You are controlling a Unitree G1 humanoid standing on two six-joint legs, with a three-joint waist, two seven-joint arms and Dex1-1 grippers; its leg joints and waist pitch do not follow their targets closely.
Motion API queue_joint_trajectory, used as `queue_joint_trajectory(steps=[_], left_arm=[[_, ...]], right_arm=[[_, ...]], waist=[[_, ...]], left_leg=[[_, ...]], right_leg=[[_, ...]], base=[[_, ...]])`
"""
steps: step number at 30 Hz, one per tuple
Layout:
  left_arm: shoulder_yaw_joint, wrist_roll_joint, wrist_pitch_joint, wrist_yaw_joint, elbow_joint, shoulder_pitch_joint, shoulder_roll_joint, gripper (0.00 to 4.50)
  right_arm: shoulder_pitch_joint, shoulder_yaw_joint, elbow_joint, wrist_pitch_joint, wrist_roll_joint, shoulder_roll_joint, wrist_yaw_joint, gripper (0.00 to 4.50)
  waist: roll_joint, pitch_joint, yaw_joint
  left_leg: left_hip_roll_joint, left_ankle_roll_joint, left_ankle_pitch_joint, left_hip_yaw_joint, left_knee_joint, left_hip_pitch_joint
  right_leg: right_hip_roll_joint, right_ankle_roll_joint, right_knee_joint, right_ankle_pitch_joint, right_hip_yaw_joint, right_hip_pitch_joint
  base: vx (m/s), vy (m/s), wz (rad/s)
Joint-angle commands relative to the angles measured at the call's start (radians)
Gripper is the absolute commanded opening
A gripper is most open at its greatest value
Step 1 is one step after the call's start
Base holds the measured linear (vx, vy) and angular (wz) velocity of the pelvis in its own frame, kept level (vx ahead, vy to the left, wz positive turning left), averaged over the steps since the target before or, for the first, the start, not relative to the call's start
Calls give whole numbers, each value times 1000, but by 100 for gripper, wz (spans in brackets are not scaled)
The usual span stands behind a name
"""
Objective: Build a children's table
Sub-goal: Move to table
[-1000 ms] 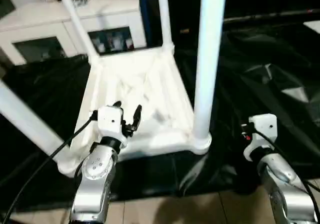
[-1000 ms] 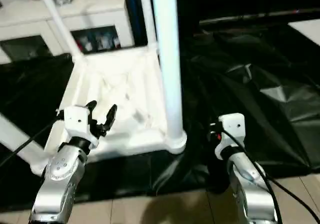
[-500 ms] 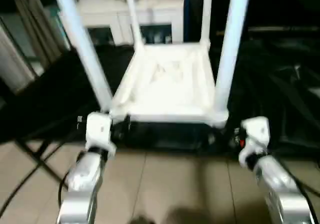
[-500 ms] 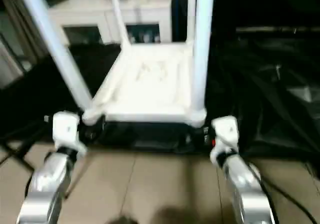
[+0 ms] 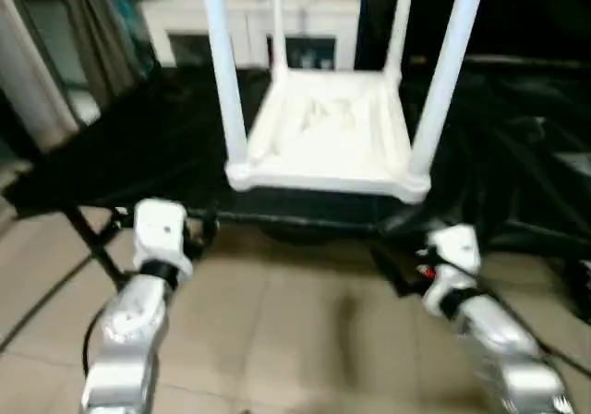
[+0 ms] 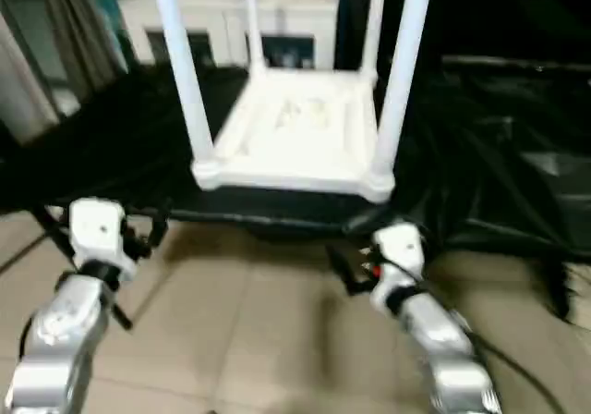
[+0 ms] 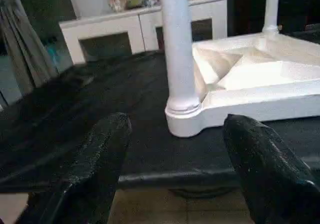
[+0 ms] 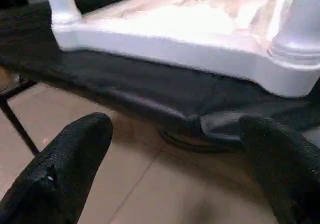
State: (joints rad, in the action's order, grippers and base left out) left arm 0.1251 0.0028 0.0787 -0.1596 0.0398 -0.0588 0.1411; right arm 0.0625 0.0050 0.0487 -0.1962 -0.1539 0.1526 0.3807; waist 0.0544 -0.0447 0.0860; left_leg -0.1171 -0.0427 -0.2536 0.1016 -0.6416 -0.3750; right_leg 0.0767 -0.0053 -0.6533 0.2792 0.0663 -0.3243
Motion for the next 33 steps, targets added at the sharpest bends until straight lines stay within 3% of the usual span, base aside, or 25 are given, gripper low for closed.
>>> queue_joint_trajectory(steps=[1,4,7,8,9,10,12,13,14,15,17,19,20,21,22,23,24,25,26,27,28,29,30,32,33], left_arm=[[15,-23,-11,3,-11,-20,-8,342],[18,-38,-5,-6,-12,-23,-17,342],[1,-55,-22,-17,-14,19,-29,342],[-1,-56,-27,-18,-15,26,-28,342],[-1,-56,-27,-17,-15,27,-28,342],[-4,-53,-31,-16,-13,40,-29,342],[-10,-52,-38,-15,1,70,-34,342],[-13,-50,-40,-12,8,80,-37,342],[-13,-49,-39,-5,15,85,-44,342],[-13,-49,-39,-3,17,86,-45,342],[-10,-44,-40,5,26,92,-46,342],[-7,-37,-42,12,39,100,-41,342],[-5,-33,-45,18,44,106,-36,342],[-5,-33,-45,18,44,106,-36,342],[-3,-29,-46,22,51,113,-32,342],[-3,-28,-46,23,54,115,-31,342],[-1,-26,-47,25,61,122,-29,342],[1,-24,-46,28,71,132,-27,342],[3,-20,-43,32,82,143,-26,342],[4,-19,-42,34,94,155,-27,342],[6,-20,-39,37,106,166,-29,342],[6,-21,-35,40,114,175,-29,342],[6,-21,-35,40,114,175,-29,342],[9,-29,-41,42,128,199,-30,342],[12,-30,-40,45,131,208,-30,342]], right_arm=[[25,5,5,29,6,-12,-17,450],[39,10,7,34,-10,-35,-19,450],[58,24,18,27,-28,-62,3,450],[61,24,20,29,-30,-64,6,450],[61,24,21,29,-30,-64,6,450],[65,24,25,31,-30,-62,10,450],[86,22,49,41,-27,-52,17,450],[98,20,64,47,-24,-46,22,450],[116,19,86,63,-17,-39,29,450],[119,19,91,69,-15,-38,31,450],[135,27,103,77,-14,-36,47,450],[151,39,115,75,-21,-35,79,450],[159,49,122,72,-27,-33,102,450],[159,49,122,72,-27,-33,102,450],[160,54,125,73,-37,-32,120,450],[160,55,126,73,-42,-31,127,450],[155,59,120,70,-60,-29,153,450],[152,74,118,76,-52,-18,173,450],[147,85,114,51,-59,-10,198,450],[142,103,115,64,-43,1,214,450],[139,110,117,72,-31,5,216,450],[138,105,123,75,-31,0,213,450],[138,105,123,75,-31,0,213,450],[125,93,109,64,-60,-8,227,450],[119,95,100,59,-69,-7,236,450]], waist=[[4,51,-14],[-2,38,-25],[-22,35,-29],[-24,20,-43],[-20,17,-50],[-35,19,-56],[-35,17,-61],[-40,13,-66],[-67,14,-65],[-63,33,-35],[-86,54,-10],[-77,66,-10],[-56,80,-26],[-41,75,-77],[-47,85,-98],[-59,78,-88],[-62,61,-75],[-77,67,-75],[-116,54,-48],[-180,74,-21],[-154,62,6],[-140,57,-6],[-155,47,-1],[-122,41,16],[-58,61,28]], left_leg=[[-104,-3,-250,-64,129,0],[-102,-38,-403,-46,136,5],[-98,-32,-519,-33,135,18],[-104,-57,-608,-4,126,77],[-100,-64,-657,6,135,91],[-107,-68,-693,18,136,132],[-153,-80,-793,13,181,184],[-159,-78,-788,13,194,173],[-102,-9,-679,8,192,52],[-62,53,-422,45,136,20],[-44,133,-121,36,56,-30],[-51,169,18,27,79,-37],[-58,217,146,6,108,33],[-118,406,271,-97,114,201],[-169,515,310,-151,113,263],[-200,613,433,-180,98,267],[-168,588,442,-141,111,224],[-144,552,418,-124,113,225],[-2,467,274,-96,100,122],[116,333,26,-27,4,-3],[98,283,-97,-20,-75,-6],[38,115,-80,-41,-99,4],[18,41,25,-39,-103,-38],[-26,2,148,-49,-55,-31],[-72,44,471,-50,86,-17]], right_leg=[[81,-145,78,5,-37,29],[90,-152,105,136,-52,-4],[102,-119,136,421,-55,6],[66,-99,163,536,-58,-32],[45,-68,173,583,-39,-15],[27,-60,178,583,-39,-36],[13,-72,116,372,-11,-52],[17,-73,101,328,-10,-46],[60,-34,146,354,-21,53],[117,-27,195,516,-67,96],[147,-71,219,564,-104,150],[83,-132,187,335,-61,149],[3,-116,134,98,-4,110],[-40,-66,33,57,41,-39],[-21,-22,-18,138,34,-107],[12,48,-76,167,12,-158],[21,75,-92,75,-3,-171],[21,66,-78,15,-9,-179],[24,33,40,-155,-44,-91],[102,113,121,-93,-133,75],[198,58,151,-74,-170,96],[200,-74,148,-51,-175,88],[180,-232,127,-217,-142,126],[181,-333,127,-405,-114,91],[56,-258,47,-548,-9,77]], base=[[-45,71,-20],[0,0,0],[0,0,0],[25,8,-27],[25,8,-27],[59,17,-47],[93,5,-55],[99,-11,-70],[119,-10,-45],[119,-10,-45],[162,-21,-10],[182,-6,-4],[267,6,5],[267,6,5],[293,-36,4],[220,-60,-15],[220,-60,-15],[180,-59,-15],[128,-59,23],[128,-59,23],[145,-23,57],[207,8,27],[207,8,27],[122,24,5],[71,29,6]])
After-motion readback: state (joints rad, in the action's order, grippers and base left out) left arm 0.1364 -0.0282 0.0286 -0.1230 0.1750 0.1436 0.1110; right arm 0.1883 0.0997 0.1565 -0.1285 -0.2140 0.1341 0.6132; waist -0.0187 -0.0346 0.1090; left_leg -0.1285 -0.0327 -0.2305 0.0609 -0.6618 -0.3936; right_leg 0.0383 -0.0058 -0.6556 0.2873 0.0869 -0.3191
